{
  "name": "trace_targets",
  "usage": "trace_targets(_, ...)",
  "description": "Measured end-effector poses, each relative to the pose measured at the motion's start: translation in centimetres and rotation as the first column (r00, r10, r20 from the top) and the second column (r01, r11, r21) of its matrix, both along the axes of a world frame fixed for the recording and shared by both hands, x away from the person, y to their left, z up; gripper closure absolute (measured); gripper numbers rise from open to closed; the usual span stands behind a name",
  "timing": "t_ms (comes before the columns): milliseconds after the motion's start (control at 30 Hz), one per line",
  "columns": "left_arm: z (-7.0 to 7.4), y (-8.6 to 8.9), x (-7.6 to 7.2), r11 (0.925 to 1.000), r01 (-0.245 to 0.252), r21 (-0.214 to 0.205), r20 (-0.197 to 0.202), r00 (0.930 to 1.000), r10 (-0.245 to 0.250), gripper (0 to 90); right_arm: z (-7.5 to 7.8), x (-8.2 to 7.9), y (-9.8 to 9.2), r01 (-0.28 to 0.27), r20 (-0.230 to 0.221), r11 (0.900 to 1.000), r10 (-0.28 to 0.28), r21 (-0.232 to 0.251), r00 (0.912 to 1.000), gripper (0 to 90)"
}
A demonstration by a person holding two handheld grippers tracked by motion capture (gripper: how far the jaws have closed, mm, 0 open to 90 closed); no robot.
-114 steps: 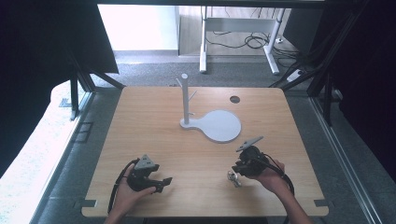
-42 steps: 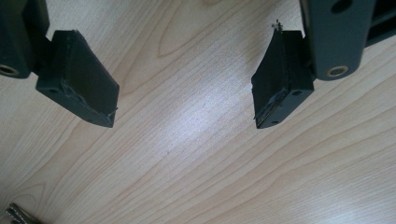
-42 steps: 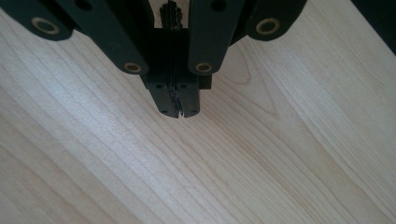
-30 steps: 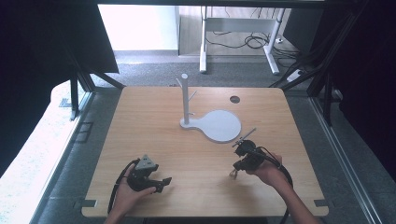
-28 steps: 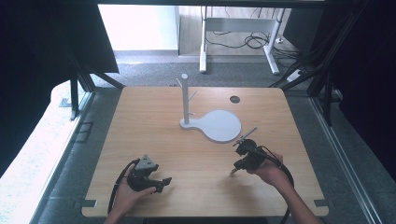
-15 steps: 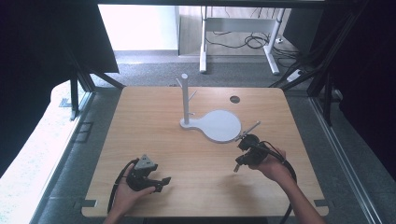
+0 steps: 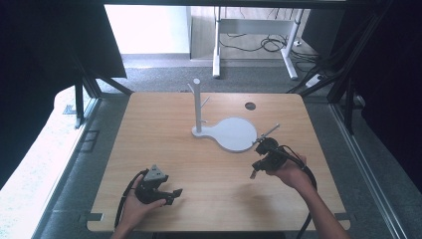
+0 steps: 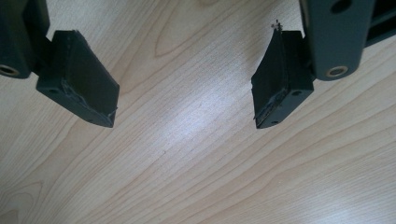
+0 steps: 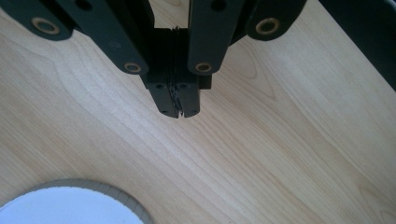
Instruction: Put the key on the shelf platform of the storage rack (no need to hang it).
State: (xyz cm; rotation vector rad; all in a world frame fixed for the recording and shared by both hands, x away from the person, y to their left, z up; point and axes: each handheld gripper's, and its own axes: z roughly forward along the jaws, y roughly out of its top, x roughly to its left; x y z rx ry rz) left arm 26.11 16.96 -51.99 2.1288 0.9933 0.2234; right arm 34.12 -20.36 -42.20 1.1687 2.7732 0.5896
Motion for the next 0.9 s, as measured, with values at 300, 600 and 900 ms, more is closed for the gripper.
trace_targets(300,-0.1,0.0,0.0,1.0000,-0.005,0.000,-0.003,1.0000,0.005,23.4,0.6,0.9,0.3,0.001,0.009,1.0000,-0.001,0.000,1.0000,89.6)
trace_targets(600,-0.2,-0.1,0.1,1.0000,0.004,0.008,-0.006,1.0000,-0.004,23.4,1.3,2.0,0.6,0.003,0.015,0.9999,-0.003,0.012,0.9999,89.6)
trace_targets(900,-0.2,-0.1,0.1,1.0000,0.004,0.007,-0.005,1.0000,-0.004,23.4,1.7,2.9,1.1,0.004,0.018,0.9997,-0.005,0.022,0.9998,89.6)
